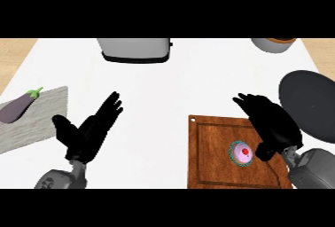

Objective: Pick the cupcake from the cutting board and place it in the pan

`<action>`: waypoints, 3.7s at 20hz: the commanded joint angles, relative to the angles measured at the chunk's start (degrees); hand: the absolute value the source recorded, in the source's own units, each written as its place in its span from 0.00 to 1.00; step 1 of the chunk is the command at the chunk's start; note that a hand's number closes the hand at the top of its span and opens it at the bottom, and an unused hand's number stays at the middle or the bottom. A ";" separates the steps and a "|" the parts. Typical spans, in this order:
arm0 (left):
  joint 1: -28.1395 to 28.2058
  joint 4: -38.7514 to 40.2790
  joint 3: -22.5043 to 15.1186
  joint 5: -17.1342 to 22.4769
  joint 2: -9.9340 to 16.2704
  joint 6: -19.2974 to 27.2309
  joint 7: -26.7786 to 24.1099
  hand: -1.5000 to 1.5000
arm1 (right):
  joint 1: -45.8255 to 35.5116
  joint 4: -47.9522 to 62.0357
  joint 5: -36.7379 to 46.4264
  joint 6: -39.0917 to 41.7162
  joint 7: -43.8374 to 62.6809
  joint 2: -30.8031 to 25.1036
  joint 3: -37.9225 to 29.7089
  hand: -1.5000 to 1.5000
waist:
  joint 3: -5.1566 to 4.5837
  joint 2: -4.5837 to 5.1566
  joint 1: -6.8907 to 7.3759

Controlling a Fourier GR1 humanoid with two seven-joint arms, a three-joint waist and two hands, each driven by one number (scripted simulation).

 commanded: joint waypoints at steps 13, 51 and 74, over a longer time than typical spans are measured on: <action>0.54 0.11 0.64 0.57 -0.30 -1.18 0.30 0.50 | -8.76 10.88 -2.65 40.54 43.20 27.60 9.11 0.00 | 0.40 0.22 -0.79; 2.95 -3.84 3.00 -4.43 -4.94 -0.72 2.25 0.50 | -1.47 10.65 29.83 40.84 19.62 20.87 7.21 1.00 | 0.59 0.32 -1.19; 2.67 -0.27 4.84 -3.55 -3.51 -3.72 0.51 0.50 | 11.65 -16.24 32.81 -15.48 24.47 32.29 -17.40 1.00 | 0.61 0.11 -2.62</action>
